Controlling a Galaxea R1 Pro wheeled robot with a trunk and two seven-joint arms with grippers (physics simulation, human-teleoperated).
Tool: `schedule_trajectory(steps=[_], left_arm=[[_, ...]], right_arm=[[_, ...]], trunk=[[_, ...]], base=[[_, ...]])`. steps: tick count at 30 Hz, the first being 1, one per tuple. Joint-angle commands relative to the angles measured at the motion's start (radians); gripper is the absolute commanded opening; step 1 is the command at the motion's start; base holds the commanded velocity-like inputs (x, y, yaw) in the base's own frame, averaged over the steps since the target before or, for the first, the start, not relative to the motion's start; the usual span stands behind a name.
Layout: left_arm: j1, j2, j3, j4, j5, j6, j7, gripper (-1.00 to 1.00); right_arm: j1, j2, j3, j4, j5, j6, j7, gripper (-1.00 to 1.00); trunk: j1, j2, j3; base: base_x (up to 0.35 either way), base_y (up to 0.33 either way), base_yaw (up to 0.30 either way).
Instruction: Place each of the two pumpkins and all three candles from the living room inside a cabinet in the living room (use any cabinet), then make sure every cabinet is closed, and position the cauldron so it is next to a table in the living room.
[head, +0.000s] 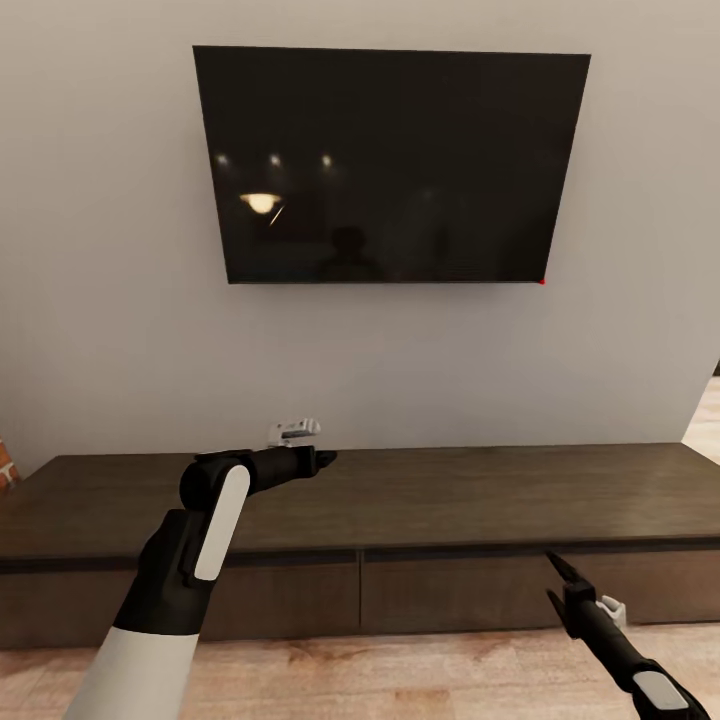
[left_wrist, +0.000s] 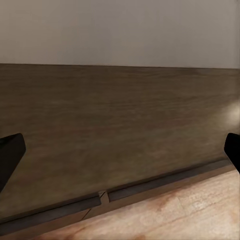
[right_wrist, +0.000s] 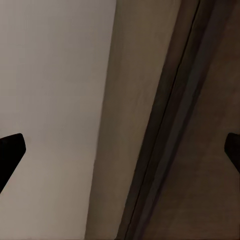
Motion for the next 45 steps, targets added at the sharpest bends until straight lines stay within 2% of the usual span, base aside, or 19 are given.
schedule_trajectory(steps=[1,8,30,45], left_arm=[[-0.001,0.000,0.000,-0.001,-0.001,0.004,-0.001,1.00],[-0.001,0.000,-0.001,0.000,-0.001,0.004,-0.001,1.00],[-0.001,0.000,-0.001,0.001,-0.001,0.004,0.001,1.00],[-0.001,0.000,-0.001,0.001,0.000,0.004,0.000,1.00]], right_arm=[[-0.006,0.000,-0.003,0.001,-0.005,0.008,-0.002,1.00],[-0.024,-0.003,-0.002,0.001,-0.006,0.006,-0.014,1.00],[-0.027,-0.012,-0.009,0.007,-0.006,0.003,-0.032,1.00],[-0.027,-0.011,-0.014,0.008,-0.007,0.002,-0.031,1.00]], trunk=[[0.000,0.000,-0.001],[0.000,0.000,-0.001],[0.000,0.000,-0.001],[0.057,-0.105,-0.048]], base=[[0.000,0.000,0.000],[0.000,0.000,0.000],[0.083,0.000,0.000],[0.002,0.000,0.000]])
